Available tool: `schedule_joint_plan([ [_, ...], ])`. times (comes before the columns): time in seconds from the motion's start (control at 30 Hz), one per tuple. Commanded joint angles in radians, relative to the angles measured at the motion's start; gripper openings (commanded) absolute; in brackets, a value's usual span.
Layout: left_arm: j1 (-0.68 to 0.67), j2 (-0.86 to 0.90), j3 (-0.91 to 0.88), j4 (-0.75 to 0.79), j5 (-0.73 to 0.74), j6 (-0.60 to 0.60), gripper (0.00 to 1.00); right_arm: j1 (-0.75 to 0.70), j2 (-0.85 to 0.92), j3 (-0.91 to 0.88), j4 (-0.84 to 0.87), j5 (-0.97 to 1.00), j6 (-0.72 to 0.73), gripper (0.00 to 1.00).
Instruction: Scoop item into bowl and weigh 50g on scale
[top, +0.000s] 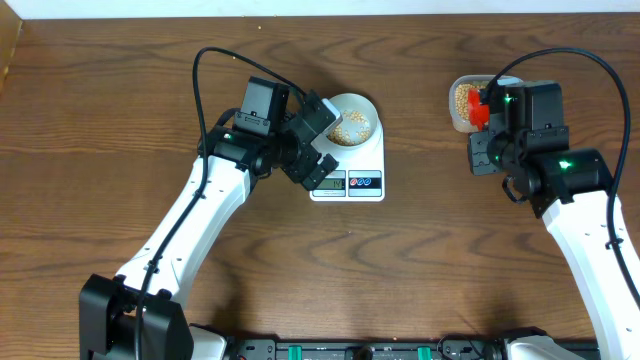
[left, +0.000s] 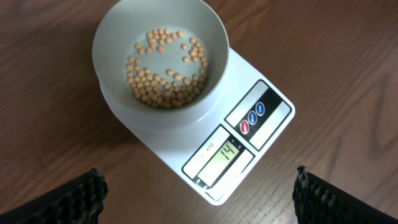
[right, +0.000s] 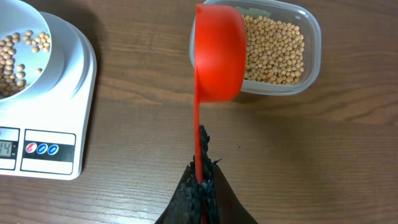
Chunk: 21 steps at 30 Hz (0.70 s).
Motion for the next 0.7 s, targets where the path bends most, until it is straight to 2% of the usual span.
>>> schedule_joint_plan([
  [0.0,0.003,-0.046,-0.005,-0.017,0.009,-0.026,0.98,-0.002,-0.009,0.0,-0.004,0.011,0.029,0.01],
  [0.43,0.005,-0.259,-0.005,-0.058,0.008,-0.04,0.98,-0.002,-0.008,0.0,-0.007,0.012,0.052,0.01],
  [0.67,0.043,-0.27,-0.005,-0.117,0.009,-0.04,0.98,-0.003,-0.002,0.0,-0.006,0.013,0.077,0.01],
])
